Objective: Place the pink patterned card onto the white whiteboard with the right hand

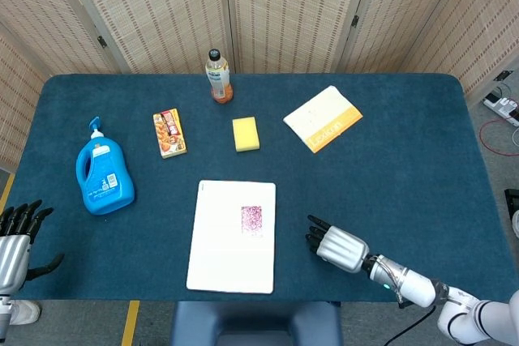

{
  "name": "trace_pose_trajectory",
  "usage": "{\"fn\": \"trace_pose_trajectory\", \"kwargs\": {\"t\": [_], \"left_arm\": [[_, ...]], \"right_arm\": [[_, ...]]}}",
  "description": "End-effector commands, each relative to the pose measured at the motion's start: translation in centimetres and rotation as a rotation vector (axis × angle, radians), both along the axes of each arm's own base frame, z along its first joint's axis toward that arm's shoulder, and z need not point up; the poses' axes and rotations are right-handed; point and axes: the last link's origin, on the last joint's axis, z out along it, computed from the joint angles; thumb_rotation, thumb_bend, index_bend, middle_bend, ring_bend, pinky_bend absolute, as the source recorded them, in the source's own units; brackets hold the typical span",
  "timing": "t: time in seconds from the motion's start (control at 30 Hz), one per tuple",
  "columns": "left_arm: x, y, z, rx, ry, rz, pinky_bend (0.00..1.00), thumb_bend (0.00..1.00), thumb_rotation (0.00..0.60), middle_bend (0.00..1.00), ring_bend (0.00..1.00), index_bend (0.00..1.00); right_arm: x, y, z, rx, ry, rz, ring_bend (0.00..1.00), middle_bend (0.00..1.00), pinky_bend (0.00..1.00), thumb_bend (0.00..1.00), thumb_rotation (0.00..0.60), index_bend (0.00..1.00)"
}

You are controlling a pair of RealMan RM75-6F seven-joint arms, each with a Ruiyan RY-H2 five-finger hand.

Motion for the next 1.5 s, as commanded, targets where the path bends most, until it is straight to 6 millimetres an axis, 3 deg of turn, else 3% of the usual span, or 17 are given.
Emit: {"fn": "trace_pose_trajectory", "kwargs": {"t": [0.03,0.37,0.87,1.3,1.5], "left_arm": [[0.0,0.0,0.0,0.001,0.000,-0.001,0.00,0.25,0.600,0.10,0.09,0.20],[0.3,0.1,0.3,0.008,0.010,-0.008,0.00,0.25,0.600,0.10,0.09,0.20],[0.0,0.2,0.2,0.006,0.006,0.004,0.00,0.25,0.600,0.10,0.09,0.20],[-0.7,0.2,0.3,0.007,-0.001,0.019,0.00,0.25,0.600,0.10,0.09,0.20],[-0.8,0.2,0.4,0.010,-0.002,0.019,0.00,0.25,0.600,0.10,0.09,0.20]], "right_arm": [[0.9,-0.4,0.2,-0.007,-0.021,0.001,0.20,0.29,0.04,0.33,0.600,0.50],[7.3,-3.4,-0.6,-0.035,-0.058,0.014,0.20,0.29,0.04,0.33,0.600,0.50],[14.4,-7.3,-6.0,-0.027,-0.045,0.019,0.19,0.28,0.04,0.33,0.600,0.50],[16.2,-8.6,-8.2,-0.033,-0.002,0.022,0.18,0.24,0.04,0.33,0.600,0.49],[16.5,-8.7,-8.5,-0.031,-0.008,0.019,0.16,0.23,0.04,0.33,0.600,0.38]]}}
